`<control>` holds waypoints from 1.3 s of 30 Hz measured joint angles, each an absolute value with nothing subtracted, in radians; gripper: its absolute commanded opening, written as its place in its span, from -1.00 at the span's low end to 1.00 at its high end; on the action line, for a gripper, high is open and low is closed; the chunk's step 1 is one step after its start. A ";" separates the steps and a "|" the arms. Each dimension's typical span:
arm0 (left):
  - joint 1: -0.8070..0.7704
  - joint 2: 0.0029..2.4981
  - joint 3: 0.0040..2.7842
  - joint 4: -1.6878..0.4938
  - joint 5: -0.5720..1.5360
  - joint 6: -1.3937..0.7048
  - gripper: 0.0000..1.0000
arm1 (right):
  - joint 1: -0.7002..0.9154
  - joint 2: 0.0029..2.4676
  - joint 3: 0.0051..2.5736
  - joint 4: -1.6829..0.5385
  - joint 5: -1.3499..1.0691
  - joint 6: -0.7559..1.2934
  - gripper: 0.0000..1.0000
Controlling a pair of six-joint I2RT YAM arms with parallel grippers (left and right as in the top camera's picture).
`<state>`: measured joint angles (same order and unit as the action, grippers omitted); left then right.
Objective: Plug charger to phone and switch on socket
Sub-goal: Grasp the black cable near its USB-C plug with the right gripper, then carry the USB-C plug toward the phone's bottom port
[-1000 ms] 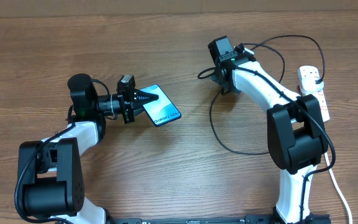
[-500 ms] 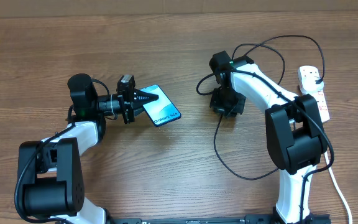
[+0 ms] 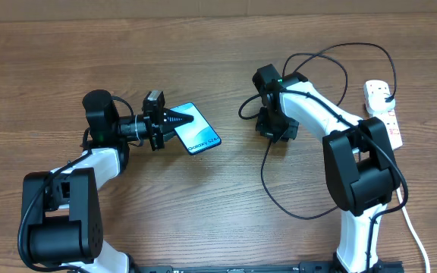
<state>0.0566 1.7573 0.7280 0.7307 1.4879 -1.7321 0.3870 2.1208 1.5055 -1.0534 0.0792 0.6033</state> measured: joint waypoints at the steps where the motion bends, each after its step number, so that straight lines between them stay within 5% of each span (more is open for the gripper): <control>1: 0.057 1.757 0.728 0.731 1.488 -1.731 -0.92 | 0.392 2.112 1.490 -1.043 0.083 0.608 -0.52; 11: 0.057 1.757 0.728 0.731 1.488 -1.728 -0.92 | 0.414 2.104 1.475 -1.045 0.147 0.673 -0.92; 27: 0.057 1.757 0.728 0.731 1.501 -1.728 -0.92 | 0.382 2.065 1.478 -1.061 -0.045 0.471 -0.92; 39: 0.052 1.757 0.734 0.755 1.486 -1.616 -0.92 | 0.350 1.428 1.479 -1.218 -0.232 0.200 -0.92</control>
<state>0.0521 1.7573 0.7338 0.7547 1.4864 -1.6157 0.3496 1.4281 1.4792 -1.2182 -0.2317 0.1997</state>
